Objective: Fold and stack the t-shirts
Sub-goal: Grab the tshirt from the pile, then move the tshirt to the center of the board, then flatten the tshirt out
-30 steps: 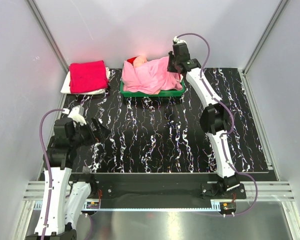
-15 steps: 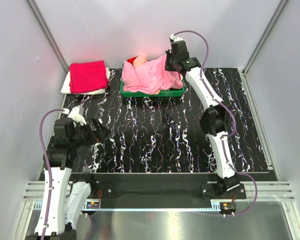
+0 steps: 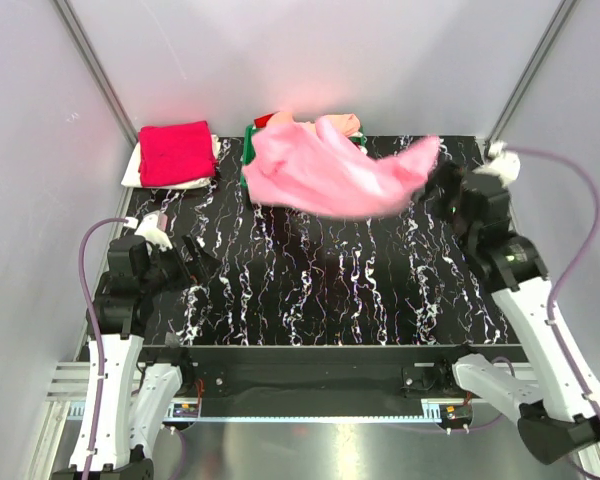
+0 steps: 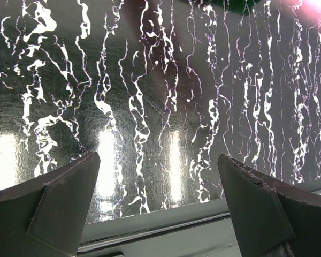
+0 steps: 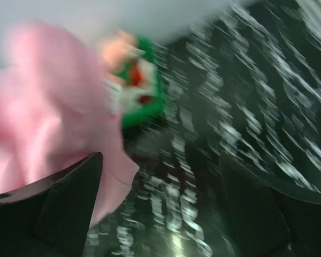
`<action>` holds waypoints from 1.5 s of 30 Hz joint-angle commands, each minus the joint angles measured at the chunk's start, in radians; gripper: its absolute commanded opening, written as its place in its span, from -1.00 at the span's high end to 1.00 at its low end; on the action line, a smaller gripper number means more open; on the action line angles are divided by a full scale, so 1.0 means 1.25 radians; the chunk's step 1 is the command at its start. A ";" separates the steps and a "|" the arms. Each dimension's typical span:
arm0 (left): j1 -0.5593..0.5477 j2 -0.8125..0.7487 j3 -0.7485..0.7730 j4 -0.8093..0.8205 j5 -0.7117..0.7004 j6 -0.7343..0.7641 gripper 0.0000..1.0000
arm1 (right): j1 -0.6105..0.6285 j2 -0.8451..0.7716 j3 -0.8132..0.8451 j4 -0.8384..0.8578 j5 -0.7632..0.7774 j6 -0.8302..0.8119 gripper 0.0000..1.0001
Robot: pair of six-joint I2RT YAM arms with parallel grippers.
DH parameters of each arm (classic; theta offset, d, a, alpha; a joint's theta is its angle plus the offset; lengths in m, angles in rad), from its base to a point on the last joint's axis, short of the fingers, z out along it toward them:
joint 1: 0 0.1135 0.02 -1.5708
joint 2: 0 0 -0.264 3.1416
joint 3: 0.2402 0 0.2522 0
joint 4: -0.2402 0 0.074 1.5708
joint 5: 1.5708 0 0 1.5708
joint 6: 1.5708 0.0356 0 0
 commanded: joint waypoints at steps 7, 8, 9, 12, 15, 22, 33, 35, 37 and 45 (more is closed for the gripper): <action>0.002 0.030 0.010 0.021 -0.059 -0.050 -0.97 | -0.073 0.016 -0.233 -0.245 -0.025 0.180 -0.99; 0.001 0.033 0.004 0.040 -0.048 -0.062 -0.97 | -0.073 -0.008 -0.228 -0.245 -0.022 0.179 -0.99; -0.002 0.038 -0.001 0.052 -0.026 -0.069 -0.97 | -0.074 -0.016 -0.220 -0.246 -0.016 0.176 -0.99; -0.037 0.061 -0.018 0.087 -0.041 -0.099 -0.97 | -0.073 -0.043 -0.226 -0.243 -0.009 0.179 -0.99; -0.128 0.098 -0.017 0.132 -0.098 -0.131 -0.93 | -0.073 -0.014 -0.251 -0.198 -0.065 0.163 -0.99; -0.453 0.380 0.087 0.227 -0.257 -0.201 -0.88 | -0.073 0.164 -0.264 -0.113 -0.228 0.152 -0.93; -0.543 0.923 0.470 0.210 -0.394 -0.179 -0.95 | -0.154 0.099 -0.314 -0.135 -0.236 0.114 -1.00; -0.537 0.969 0.526 0.190 -0.405 -0.169 -0.95 | -0.171 0.075 -0.323 -0.148 -0.241 0.098 -0.99; -0.531 1.029 0.568 0.178 -0.409 -0.167 -0.93 | -0.188 0.062 -0.328 -0.158 -0.243 0.089 -0.99; -0.526 1.129 0.663 0.147 -0.394 -0.151 0.70 | -0.210 0.062 -0.331 -0.156 -0.264 0.077 -0.99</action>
